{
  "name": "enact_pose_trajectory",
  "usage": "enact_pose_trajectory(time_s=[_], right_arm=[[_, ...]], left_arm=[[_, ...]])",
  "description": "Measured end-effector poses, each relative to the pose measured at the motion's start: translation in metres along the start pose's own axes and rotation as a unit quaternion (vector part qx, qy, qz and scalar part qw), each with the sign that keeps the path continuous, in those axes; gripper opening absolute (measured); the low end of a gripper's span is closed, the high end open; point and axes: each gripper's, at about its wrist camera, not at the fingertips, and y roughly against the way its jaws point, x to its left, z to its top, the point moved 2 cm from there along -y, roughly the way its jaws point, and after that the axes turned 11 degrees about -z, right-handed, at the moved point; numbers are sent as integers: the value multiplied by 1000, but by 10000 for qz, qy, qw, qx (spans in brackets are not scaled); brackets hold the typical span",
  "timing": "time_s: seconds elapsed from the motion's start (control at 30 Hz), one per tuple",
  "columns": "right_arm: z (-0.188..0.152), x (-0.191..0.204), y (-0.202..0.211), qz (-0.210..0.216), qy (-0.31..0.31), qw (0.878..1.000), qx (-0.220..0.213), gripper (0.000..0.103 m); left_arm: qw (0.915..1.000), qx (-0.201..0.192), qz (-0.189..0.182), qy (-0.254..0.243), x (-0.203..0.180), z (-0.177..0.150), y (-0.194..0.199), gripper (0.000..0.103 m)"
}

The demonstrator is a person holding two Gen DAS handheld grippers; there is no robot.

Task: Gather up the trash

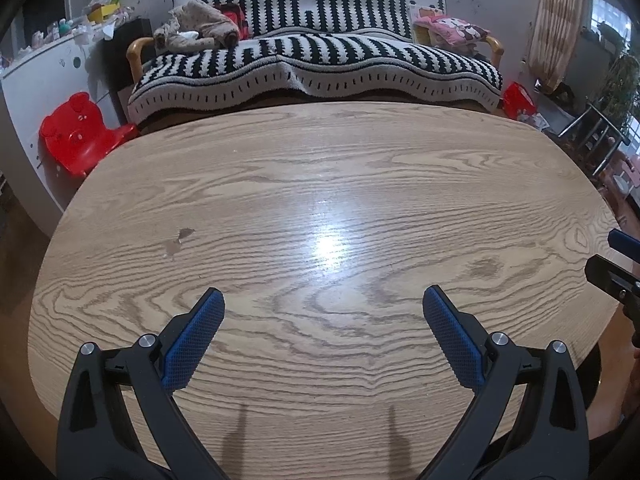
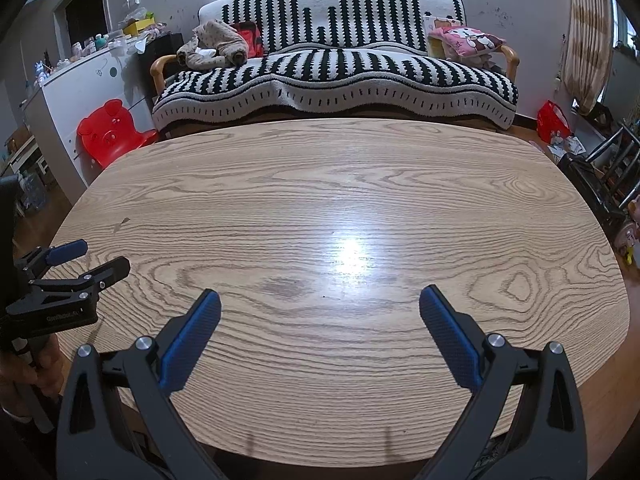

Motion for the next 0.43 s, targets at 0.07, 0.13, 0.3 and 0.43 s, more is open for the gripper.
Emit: enact_pose_trajectory(time_s=[0.07,0.13,0.3,0.43], right_arm=[[0,0,0,0,-1,10000,4,96],[0,0,0,0,-5,10000,8,96],[-2,-1,0,12,8,10000,9,96],[-1,-1,1,6,9,10000,1,96]], left_arm=[[10000,-16,0,-2,0,0,1,96],[10000,-25,20,-20,-1,0,1,96],[9999,-1,131,-37,-2,0,1,96],[9999,14,93,-34,-3,0,1,96]])
